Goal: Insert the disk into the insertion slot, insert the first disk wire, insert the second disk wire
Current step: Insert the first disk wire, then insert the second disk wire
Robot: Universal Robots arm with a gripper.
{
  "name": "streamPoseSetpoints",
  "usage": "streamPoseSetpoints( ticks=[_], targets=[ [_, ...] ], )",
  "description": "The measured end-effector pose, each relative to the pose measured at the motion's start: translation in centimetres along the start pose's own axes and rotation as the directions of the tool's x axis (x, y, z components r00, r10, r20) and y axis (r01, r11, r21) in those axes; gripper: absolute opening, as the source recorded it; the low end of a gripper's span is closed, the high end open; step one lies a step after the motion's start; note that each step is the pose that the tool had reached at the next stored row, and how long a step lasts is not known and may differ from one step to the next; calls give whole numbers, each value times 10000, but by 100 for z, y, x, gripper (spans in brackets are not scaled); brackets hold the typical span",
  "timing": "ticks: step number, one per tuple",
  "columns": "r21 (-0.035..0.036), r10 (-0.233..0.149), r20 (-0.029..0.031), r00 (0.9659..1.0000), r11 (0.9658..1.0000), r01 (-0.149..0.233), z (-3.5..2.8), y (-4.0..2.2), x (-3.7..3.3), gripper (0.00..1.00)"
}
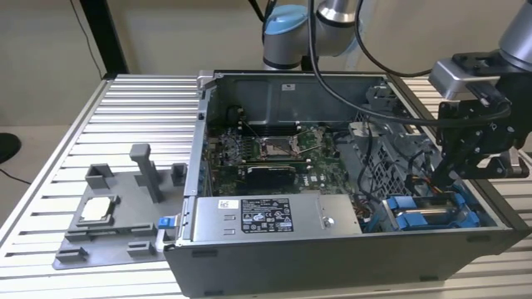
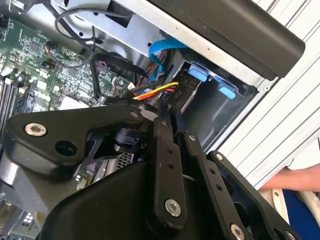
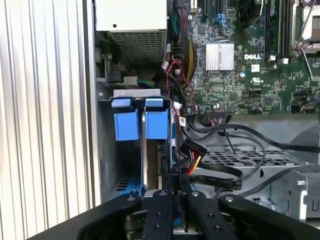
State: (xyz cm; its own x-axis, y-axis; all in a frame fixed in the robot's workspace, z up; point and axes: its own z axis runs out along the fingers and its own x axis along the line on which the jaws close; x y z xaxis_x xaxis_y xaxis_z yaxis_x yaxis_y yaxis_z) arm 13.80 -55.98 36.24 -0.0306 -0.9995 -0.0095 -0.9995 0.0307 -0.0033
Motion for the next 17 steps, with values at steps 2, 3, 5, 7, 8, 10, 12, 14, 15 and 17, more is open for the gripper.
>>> streamPoseSetpoints(
  ticks=[2,3,5,7,8,10,12,14,15,17],
  targets=[
    [14,0,119,9999,10000,0,-1,13,39,0],
    [22,0,179,9998,10000,0,-1,19,59,0],
    [36,0,286,9996,10000,-1,-2,29,99,0],
    [56,0,420,9991,10000,-3,-2,37,139,0],
    [70,-1,510,9987,10000,-3,-2,40,154,0],
    [113,-4,747,9972,9999,-5,-2,45,177,0],
    [147,-6,895,9960,9999,-8,-2,54,203,0],
    [156,-7,947,9955,9999,-8,-2,61,240,0],
    [158,-7,954,9954,9999,-8,-2,65,256,0],
    [159,-8,954,9954,9999,-7,0,69,269,0]
  ],
)
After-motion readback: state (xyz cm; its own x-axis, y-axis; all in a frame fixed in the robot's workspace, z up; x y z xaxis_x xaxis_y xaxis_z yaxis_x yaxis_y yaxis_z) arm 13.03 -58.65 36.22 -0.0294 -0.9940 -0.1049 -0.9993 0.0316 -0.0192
